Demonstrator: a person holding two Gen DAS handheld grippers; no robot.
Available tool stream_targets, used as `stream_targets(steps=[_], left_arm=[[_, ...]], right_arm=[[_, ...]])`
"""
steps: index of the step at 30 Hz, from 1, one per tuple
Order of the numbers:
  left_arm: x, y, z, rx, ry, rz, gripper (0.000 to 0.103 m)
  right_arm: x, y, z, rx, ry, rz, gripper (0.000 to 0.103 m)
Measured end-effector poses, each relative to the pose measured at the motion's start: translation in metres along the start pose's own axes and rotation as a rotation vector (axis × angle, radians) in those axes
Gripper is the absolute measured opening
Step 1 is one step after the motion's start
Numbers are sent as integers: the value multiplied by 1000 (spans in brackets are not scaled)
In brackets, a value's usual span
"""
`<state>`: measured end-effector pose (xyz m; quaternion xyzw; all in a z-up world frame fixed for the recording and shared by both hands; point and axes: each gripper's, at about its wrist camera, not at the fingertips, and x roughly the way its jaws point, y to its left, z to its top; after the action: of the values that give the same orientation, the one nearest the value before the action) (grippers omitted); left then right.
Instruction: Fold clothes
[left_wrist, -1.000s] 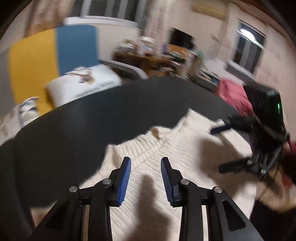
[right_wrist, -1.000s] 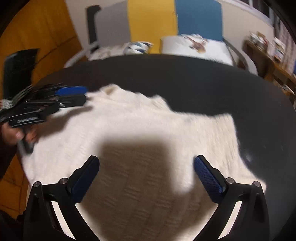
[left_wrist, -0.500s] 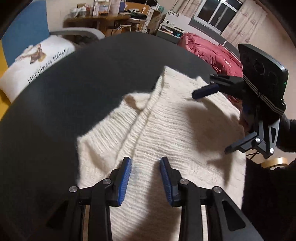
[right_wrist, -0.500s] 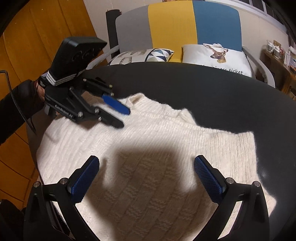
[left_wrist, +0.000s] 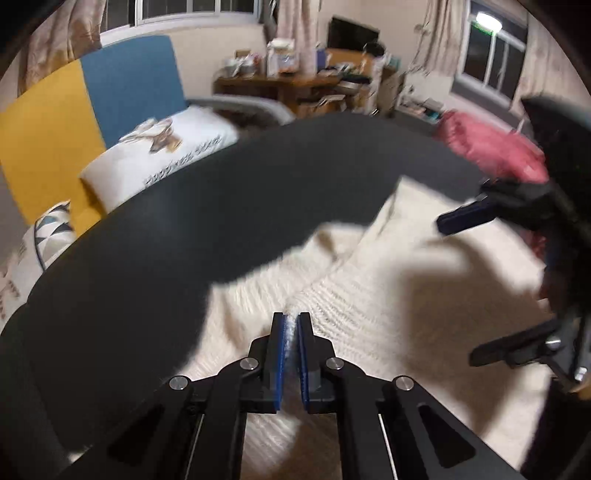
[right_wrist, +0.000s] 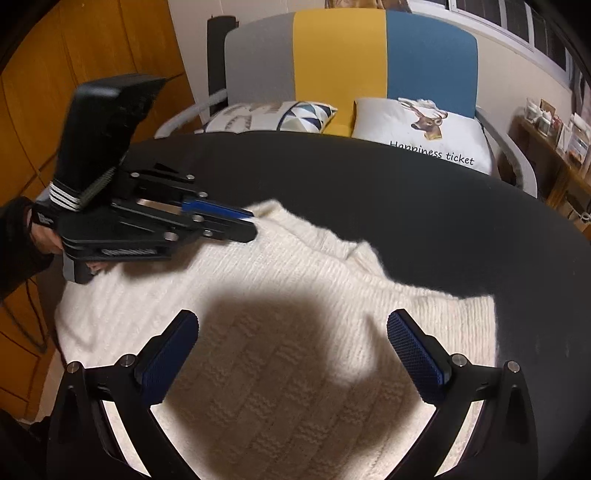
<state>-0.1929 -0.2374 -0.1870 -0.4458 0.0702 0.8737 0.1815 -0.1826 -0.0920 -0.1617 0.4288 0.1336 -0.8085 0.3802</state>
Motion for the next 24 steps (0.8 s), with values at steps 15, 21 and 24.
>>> stream_targets(steps=[15,21,24], left_arm=[[-2,3,-4,-74,-12,42,19],[-36,3,-19,-97,-39,168,23],[-53,5,-37,-115,-32,241,23]], right_arm=[[20,9,-3,-16,23,35,103],[27,4,-15,20,36,24,103],[14,14,-10,7,9,4,103]])
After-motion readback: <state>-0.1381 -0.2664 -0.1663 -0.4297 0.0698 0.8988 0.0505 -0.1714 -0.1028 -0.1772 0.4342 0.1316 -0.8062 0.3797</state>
